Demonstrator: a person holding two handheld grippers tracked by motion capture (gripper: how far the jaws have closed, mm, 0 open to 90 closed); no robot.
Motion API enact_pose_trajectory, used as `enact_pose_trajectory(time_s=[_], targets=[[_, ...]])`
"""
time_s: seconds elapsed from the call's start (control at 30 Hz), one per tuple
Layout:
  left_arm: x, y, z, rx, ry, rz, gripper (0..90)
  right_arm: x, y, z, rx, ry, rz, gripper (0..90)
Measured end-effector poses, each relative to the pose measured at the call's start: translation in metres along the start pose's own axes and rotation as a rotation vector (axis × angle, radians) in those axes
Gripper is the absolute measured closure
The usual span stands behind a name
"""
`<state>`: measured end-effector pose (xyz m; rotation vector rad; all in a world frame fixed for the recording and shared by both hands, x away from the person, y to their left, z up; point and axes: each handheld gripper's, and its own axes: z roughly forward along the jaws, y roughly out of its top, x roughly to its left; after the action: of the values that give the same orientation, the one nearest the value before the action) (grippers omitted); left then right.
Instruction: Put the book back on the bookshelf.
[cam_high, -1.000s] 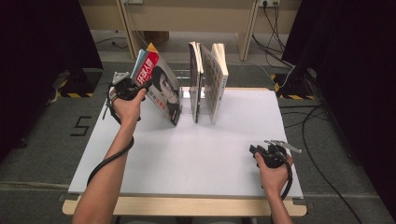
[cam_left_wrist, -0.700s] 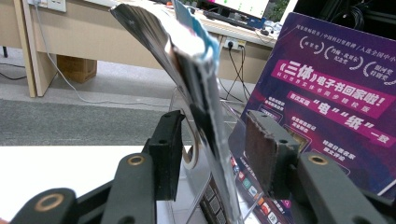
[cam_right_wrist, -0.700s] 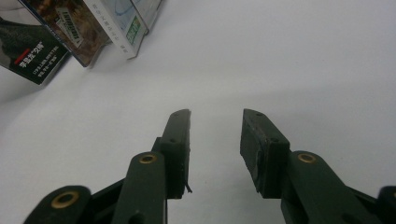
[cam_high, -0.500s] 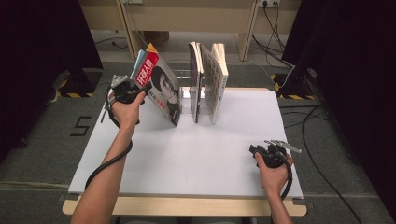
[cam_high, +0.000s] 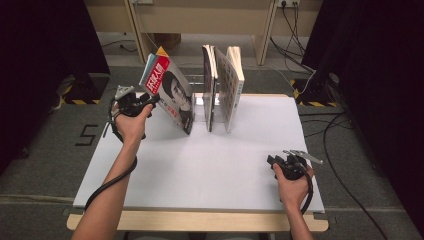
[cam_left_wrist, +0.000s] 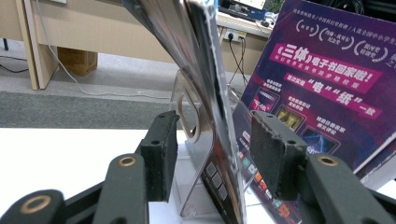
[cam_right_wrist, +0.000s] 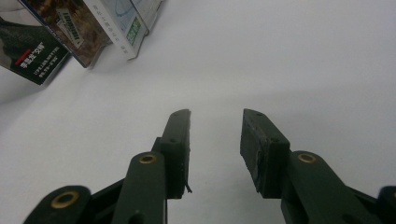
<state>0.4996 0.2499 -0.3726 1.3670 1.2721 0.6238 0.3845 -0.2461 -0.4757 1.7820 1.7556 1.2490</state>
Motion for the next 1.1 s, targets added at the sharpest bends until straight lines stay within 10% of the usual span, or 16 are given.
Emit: enact_pose_trajectory(time_s=[1.1], targets=[[0.016, -0.028, -0.047, 0.048, 0.003, 0.012, 47.9, 0.002, -0.001, 0.001, -0.002, -0.002, -0.004, 63.0]])
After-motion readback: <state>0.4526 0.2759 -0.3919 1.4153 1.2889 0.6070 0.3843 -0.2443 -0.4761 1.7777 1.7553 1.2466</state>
